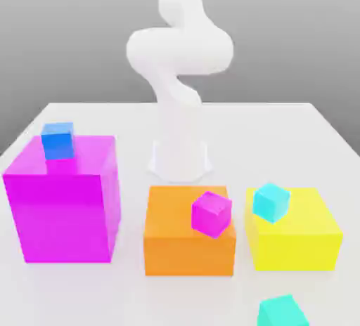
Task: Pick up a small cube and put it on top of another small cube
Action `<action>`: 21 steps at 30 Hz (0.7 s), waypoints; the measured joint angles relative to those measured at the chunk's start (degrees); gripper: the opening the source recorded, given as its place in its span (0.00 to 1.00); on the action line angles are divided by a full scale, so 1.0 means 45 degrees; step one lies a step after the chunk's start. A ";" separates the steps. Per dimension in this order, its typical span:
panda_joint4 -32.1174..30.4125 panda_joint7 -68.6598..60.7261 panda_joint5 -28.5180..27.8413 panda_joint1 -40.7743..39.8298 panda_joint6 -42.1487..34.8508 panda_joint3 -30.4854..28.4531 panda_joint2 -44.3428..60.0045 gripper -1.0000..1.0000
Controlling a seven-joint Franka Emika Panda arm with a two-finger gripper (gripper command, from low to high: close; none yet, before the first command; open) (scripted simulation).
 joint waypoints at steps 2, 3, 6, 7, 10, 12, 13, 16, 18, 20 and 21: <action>0.0015 0.0087 -0.0090 -0.0007 0.0276 0.0245 0.0982 0.50; 0.0021 0.0139 -0.0144 -0.0003 0.0411 0.0358 0.1452 0.50; 0.0041 0.0304 -0.0322 0.0025 0.0806 0.0684 0.2843 0.50; 0.0047 0.0363 -0.0389 0.0041 0.0937 0.0788 0.3305 0.50; 0.0066 0.0546 -0.0596 0.0096 0.1332 0.1091 0.4689 0.50; 0.0081 0.0680 -0.0749 0.0147 0.1590 0.1279 0.5613 0.50; 0.0088 0.0749 -0.0828 0.0184 0.1719 0.1363 0.6075 0.50; 0.0108 0.0954 -0.1066 0.0316 0.2108 0.1587 0.7463 0.50; 0.0122 0.1086 -0.1218 0.0491 0.2367 0.1698 0.8388 0.50; 0.0136 0.1205 -0.1351 0.0702 0.2628 0.1772 0.9311 0.50; 0.0142 0.1255 -0.1404 0.0784 0.2759 0.1791 0.9771 0.50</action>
